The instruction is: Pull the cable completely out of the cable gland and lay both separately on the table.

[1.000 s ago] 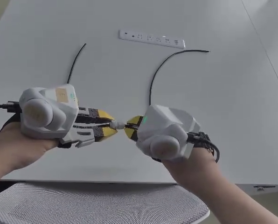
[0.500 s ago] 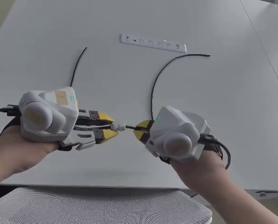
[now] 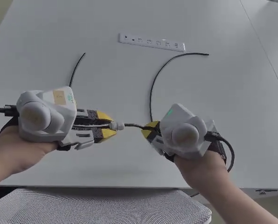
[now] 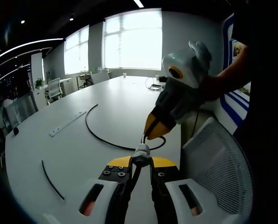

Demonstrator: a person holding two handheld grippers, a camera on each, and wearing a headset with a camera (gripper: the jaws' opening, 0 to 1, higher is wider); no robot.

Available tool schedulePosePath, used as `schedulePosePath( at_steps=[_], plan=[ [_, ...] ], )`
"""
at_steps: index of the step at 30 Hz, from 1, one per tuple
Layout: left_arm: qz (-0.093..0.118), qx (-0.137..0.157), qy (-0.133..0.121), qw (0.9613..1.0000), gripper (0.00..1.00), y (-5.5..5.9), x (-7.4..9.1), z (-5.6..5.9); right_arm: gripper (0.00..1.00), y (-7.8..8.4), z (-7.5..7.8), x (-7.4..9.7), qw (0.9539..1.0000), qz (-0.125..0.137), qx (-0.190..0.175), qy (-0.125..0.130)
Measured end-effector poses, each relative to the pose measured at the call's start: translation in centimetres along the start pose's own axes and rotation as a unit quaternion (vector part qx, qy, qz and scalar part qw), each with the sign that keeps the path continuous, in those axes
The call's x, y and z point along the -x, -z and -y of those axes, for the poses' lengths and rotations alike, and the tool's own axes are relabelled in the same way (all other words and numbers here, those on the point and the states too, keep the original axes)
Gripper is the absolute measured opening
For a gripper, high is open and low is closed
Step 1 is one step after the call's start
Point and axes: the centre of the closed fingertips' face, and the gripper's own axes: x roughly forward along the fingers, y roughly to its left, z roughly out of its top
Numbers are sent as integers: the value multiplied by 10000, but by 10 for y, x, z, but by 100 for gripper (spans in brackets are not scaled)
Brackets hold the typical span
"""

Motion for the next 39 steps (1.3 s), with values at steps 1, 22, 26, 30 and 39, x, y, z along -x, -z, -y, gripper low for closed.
schedulePosePath(
  at_steps=[1,22,26,30,39],
  plan=[
    [2,1,1,10000,15,0,0,0,0,2,1,-1,9999,1,-104,-1],
    [-60,-16,-56,10000,15,5,4,-9,1,-2,-5,2,9998,169,57,-103],
    [-84,-9,6,10000,15,8,5,-7,10,-14,-11,8,9987,392,94,-305],
    [-100,-8,44,9999,15,10,4,-5,14,-33,-17,14,9969,577,238,-481],
    [-125,-19,66,9999,15,10,4,-4,12,-53,-40,7,9890,298,1225,-771]
  ],
)
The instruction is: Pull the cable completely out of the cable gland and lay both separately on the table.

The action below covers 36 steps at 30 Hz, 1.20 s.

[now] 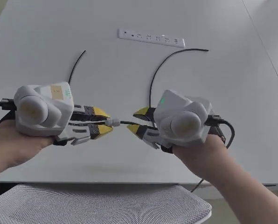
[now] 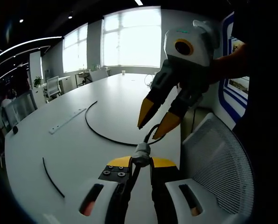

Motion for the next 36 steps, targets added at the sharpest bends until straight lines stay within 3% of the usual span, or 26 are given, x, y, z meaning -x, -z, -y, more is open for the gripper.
schedulePosePath(
  at_steps=[4,12,20,36],
  plan=[
    [-23,-27,8,10000,16,0,-1,1,10,2,-3,-7,9990,-204,385,-21],
    [-34,-54,30,10000,16,-2,-4,4,3,6,-6,-10,9977,-338,593,-21],
    [-56,-50,5,10000,16,-1,-5,3,1,7,-4,-10,9967,-306,742,84],
    [-31,-13,-32,10000,15,-4,-6,1,0,20,7,-7,9994,-234,-51,256]
  ],
)
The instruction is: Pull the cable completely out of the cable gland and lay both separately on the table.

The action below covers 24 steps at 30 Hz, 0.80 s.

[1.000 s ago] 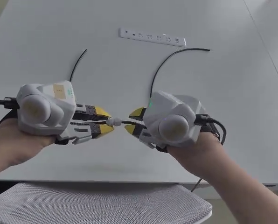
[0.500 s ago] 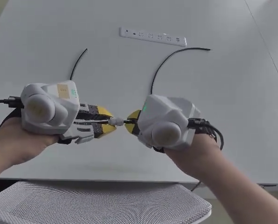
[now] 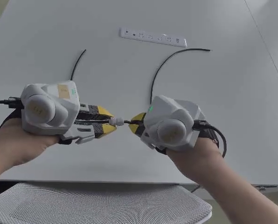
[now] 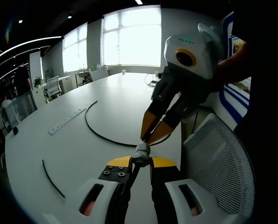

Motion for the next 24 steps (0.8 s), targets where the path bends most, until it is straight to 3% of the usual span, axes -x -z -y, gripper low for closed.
schedulePosePath(
  at_steps=[13,18,24],
  plan=[
    [22,-1,-62,10000,15,-3,3,-4,0,21,18,-1,9976,-117,-668,165],
    [29,18,-81,10000,15,-3,3,-5,0,34,24,-2,9916,-195,-1252,251],
    [17,5,-66,10000,15,-2,3,-4,0,44,23,-2,9869,-287,-1568,244]
  ],
)
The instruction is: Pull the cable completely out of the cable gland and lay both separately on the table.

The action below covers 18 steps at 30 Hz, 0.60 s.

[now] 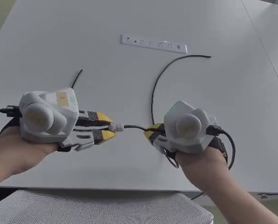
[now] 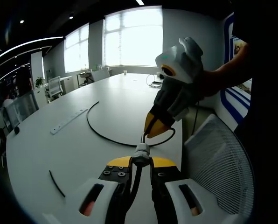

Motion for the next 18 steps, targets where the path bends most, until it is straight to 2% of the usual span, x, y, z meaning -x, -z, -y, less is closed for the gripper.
schedulePosePath(
  at_steps=[2,8,13,18],
  plan=[
    [-11,12,8,10000,15,0,-1,1,0,2,-1,-1,9999,-15,-101,-22],
    [-56,39,-7,10000,15,3,0,1,0,2,-5,0,9998,22,195,-3],
    [-58,60,-50,10000,15,4,1,0,1,0,-7,2,9998,94,186,-37],
    [-58,71,-52,9999,15,5,2,1,1,-3,-12,5,9991,200,371,-102]
  ],
)
